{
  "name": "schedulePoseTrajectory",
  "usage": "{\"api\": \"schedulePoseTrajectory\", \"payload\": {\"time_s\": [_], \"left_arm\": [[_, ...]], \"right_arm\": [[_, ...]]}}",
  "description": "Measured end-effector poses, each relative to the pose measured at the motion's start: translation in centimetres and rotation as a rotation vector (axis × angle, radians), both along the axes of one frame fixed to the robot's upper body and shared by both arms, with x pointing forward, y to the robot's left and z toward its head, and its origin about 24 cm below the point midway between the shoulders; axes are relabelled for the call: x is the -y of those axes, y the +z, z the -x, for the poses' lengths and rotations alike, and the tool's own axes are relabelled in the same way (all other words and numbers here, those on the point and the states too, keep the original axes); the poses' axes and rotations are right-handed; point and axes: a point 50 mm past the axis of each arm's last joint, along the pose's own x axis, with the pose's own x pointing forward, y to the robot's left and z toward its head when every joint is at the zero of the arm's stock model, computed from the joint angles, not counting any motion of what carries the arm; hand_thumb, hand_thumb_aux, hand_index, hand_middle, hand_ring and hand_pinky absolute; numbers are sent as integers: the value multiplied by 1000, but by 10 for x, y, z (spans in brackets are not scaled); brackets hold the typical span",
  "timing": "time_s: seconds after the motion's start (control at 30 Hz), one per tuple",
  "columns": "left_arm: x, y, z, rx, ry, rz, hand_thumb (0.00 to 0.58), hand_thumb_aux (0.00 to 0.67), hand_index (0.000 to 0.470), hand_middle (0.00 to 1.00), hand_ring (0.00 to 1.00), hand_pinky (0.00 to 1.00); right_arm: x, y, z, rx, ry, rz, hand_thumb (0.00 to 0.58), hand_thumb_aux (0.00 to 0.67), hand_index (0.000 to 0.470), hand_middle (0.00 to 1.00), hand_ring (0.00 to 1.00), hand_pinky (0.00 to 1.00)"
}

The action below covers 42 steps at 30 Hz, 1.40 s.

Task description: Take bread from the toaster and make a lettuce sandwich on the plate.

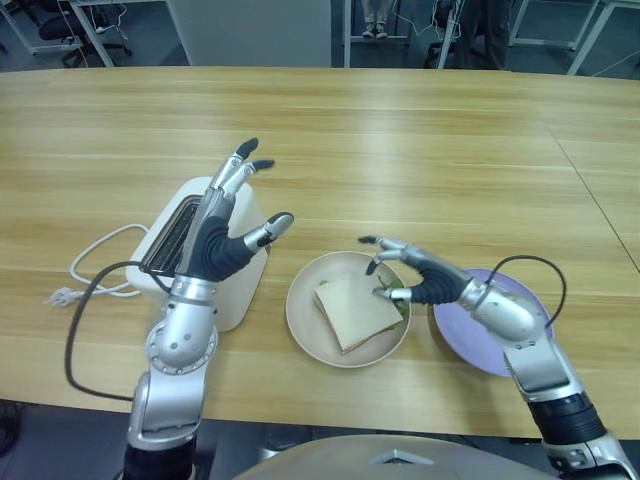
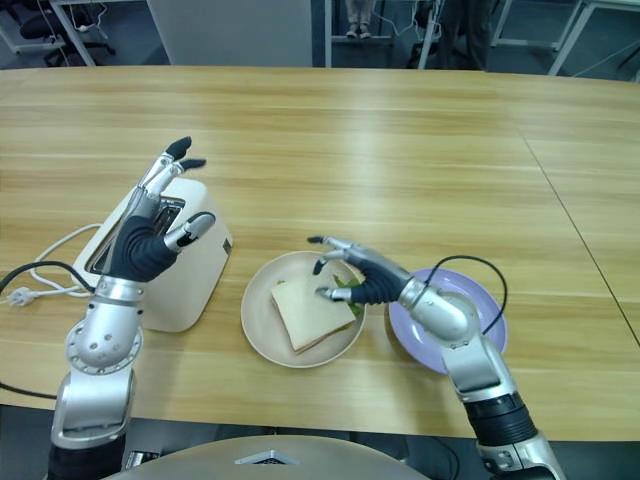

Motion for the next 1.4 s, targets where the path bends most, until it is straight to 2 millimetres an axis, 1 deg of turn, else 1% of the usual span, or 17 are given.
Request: {"api": "schedulePoseTrajectory", "payload": {"time_s": [0.1, 0.13, 0.17, 0.2, 0.23, 0.33, 0.4, 0.47, 0.53, 0.63, 0.7, 0.83, 0.97, 1.1, 1.23, 1.4], "left_arm": [[3, 0, 9, -25, -88, 22, 580, 670, 460, 0, 0, 0], [4, -1, 13, -40, -119, 19, 580, 670, 460, 486, 486, 486], [4, -2, 16, -55, -145, 8, 580, 670, 460, 486, 486, 486], [4, -4, 18, -68, -165, -2, 580, 670, 460, 1000, 1000, 1000], [4, -6, 21, -83, -187, -9, 580, 670, 460, 1000, 1000, 1000], [4, -16, 35, -165, -279, -70, 580, 670, 460, 1000, 1000, 1000], [5, -23, 44, -216, -348, -147, 580, 670, 460, 1000, 1000, 1000], [3, -33, 52, -291, -414, -232, 580, 670, 460, 1000, 1000, 1000], [0, -43, 55, -349, -443, -290, 580, 670, 460, 1000, 1000, 1000], [-5, -61, 62, -457, -506, -433, 580, 670, 460, 1000, 1000, 1000], [-5, -70, 64, -502, -529, -482, 580, 670, 460, 1000, 1000, 1000], [-5, -94, 66, -597, -573, -637, 580, 670, 460, 1000, 1000, 1000], [-4, -115, 53, -616, -561, -829, 580, 670, 460, 1000, 1000, 1000], [-3, -134, 41, -642, -551, -976, 580, 670, 460, 1000, 1000, 1000], [7, -143, 29, -625, -567, -1046, 580, 670, 460, 1000, 1000, 1000], [25, -149, 14, -576, -585, -1073, 580, 670, 460, 1000, 1000, 1000]], "right_arm": [[3, 0, 12, -78, 44, -69, 580, 670, 460, 0, 0, 0], [5, 1, 17, -100, 68, -69, 580, 670, 460, 0, 0, 0], [7, 1, 21, -117, 89, -61, 580, 670, 460, 0, 0, 0], [9, 0, 24, -131, 104, -50, 580, 670, 460, 643, 643, 643], [10, -1, 28, -146, 123, -38, 580, 670, 460, 1000, 1000, 1000], [13, -6, 44, -209, 201, 25, 580, 670, 460, 1000, 1000, 1000], [11, -10, 56, -245, 269, 66, 580, 670, 460, 1000, 1000, 1000], [8, -16, 68, -279, 336, 112, 580, 670, 460, 1000, 1000, 1000], [4, -20, 75, -289, 371, 141, 580, 670, 460, 1000, 1000, 1000], [-5, -31, 85, -284, 424, 240, 580, 670, 460, 1000, 1000, 1000], [-10, -37, 91, -284, 448, 281, 580, 670, 460, 1000, 1000, 1000], [-17, -56, 98, -266, 464, 403, 580, 670, 460, 1000, 1000, 1000], [-23, -73, 95, -203, 439, 519, 580, 670, 460, 1000, 1000, 1000], [-24, -89, 93, -178, 408, 599, 580, 670, 460, 1000, 1000, 1000], [-31, -98, 91, -161, 396, 608, 580, 670, 460, 1000, 1000, 1000], [-39, -104, 81, -111, 353, 612, 580, 670, 460, 1000, 1000, 1000]]}}
